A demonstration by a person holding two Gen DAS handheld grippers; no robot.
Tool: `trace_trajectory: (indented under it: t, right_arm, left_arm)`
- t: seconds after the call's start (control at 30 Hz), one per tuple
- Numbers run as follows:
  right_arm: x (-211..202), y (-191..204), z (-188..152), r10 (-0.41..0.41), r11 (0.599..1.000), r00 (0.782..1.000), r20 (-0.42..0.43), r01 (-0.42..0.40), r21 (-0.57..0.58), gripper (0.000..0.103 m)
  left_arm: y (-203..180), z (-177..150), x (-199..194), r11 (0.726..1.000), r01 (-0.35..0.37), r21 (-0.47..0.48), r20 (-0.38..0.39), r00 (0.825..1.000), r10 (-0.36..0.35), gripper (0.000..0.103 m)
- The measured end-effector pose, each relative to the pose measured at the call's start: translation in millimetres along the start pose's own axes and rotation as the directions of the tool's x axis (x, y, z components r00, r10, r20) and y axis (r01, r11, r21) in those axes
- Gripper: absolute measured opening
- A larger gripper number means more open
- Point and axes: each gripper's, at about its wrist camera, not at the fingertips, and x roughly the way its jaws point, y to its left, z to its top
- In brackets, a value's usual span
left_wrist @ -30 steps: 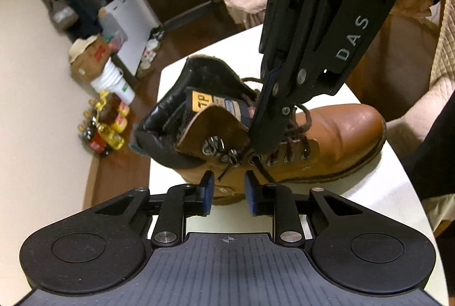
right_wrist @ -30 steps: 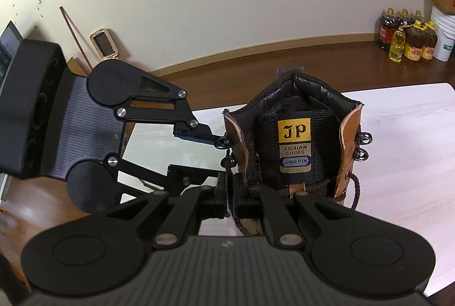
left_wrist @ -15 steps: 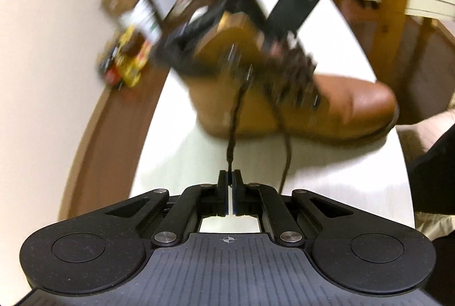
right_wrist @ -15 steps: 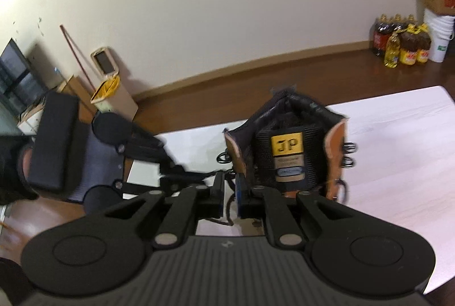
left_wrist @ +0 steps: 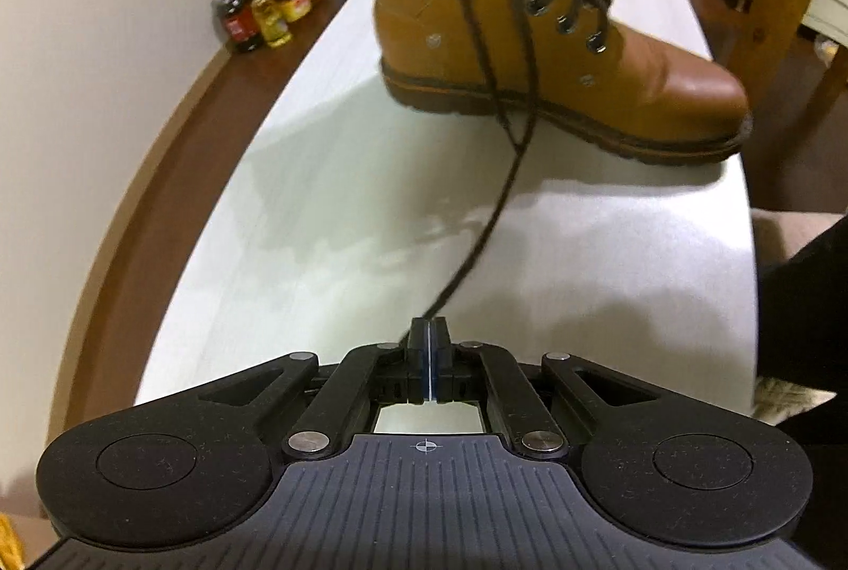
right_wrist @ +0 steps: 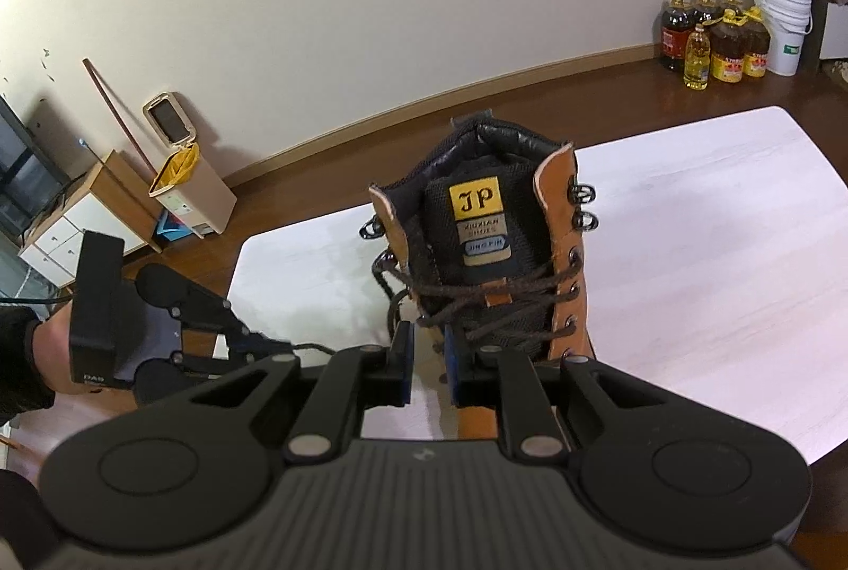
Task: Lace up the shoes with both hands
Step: 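Grasp the loose dark brown lace end with the left tool and pull it taut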
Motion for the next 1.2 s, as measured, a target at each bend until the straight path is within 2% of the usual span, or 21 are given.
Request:
trace_trajectory:
  t: [0.03,0.1,0.3,0.4,0.47,0.53,0.57,0.63,0.7,1.03,1.2]
  right_arm:
    - [-0.9,1.1,-1.7,0.002,1.0,1.0,-0.003,-0.002,0.002,0.015]
    - [-1.8,2.4,-4.1,0.003,1.0,1.0,-0.009,-0.003,0.003,0.015]
    - [-2.9,3.7,-12.1,-0.013,1.0,1.0,-0.026,0.013,0.017,0.015]
    - [-4.2,3.8,-14.7,-0.023,0.999,0.999,-0.031,0.024,0.022,0.015]
    - [-5.5,3.1,-16.1,-0.029,0.999,0.999,-0.033,0.03,0.03,0.015]
    - [-6.6,2.4,-17.4,-0.034,0.999,0.999,-0.035,0.035,0.039,0.016]
    - [-6.5,2.2,-17.6,-0.033,0.998,0.999,-0.035,0.035,0.042,0.016]
    - [-6.0,2.3,-17.0,-0.029,0.999,0.999,-0.036,0.031,0.045,0.016]
    - [-5.3,2.7,-15.8,-0.023,0.999,0.999,-0.035,0.025,0.046,0.016]
    - [-7.8,4.3,-14.4,-0.005,0.998,1.0,-0.016,0.006,0.062,0.016]
    - [-8.8,2.8,-18.2,-0.006,0.997,1.0,-0.016,0.007,0.077,0.016]
  left_arm:
    - [2.4,-3.5,3.6,1.0,-0.01,0.019,-0.024,1.0,0.01,0.017]
    - [5.7,-7.0,6.7,0.999,-0.016,0.041,-0.044,0.999,0.018,0.025]
    - [9.0,-19.7,24.9,0.994,-0.009,0.105,-0.075,0.997,0.016,0.026]
    - [12.9,-20.0,30.6,0.996,0.016,0.091,-0.071,0.997,-0.009,0.021]
    - [14.6,-18.2,32.9,0.997,0.04,0.068,-0.085,0.996,-0.034,0.014]
    - [16.5,-16.4,35.6,0.997,0.066,0.042,-0.1,0.993,-0.062,0.003]
    - [17.7,-12.8,37.1,0.997,0.08,0.013,-0.127,0.989,-0.078,0.002]
    - [19.8,-7.6,38.5,0.993,0.106,-0.051,-0.173,0.978,-0.113,0.002]
    - [18.9,-6.8,38.0,0.99,0.117,-0.076,-0.182,0.975,-0.129,0.001]
    - [-8.4,0.5,23.7,0.972,0.169,-0.16,-0.151,0.969,-0.194,0.001]
    - [-15.0,2.7,21.5,0.97,0.175,-0.168,-0.15,0.968,-0.2,0.001]
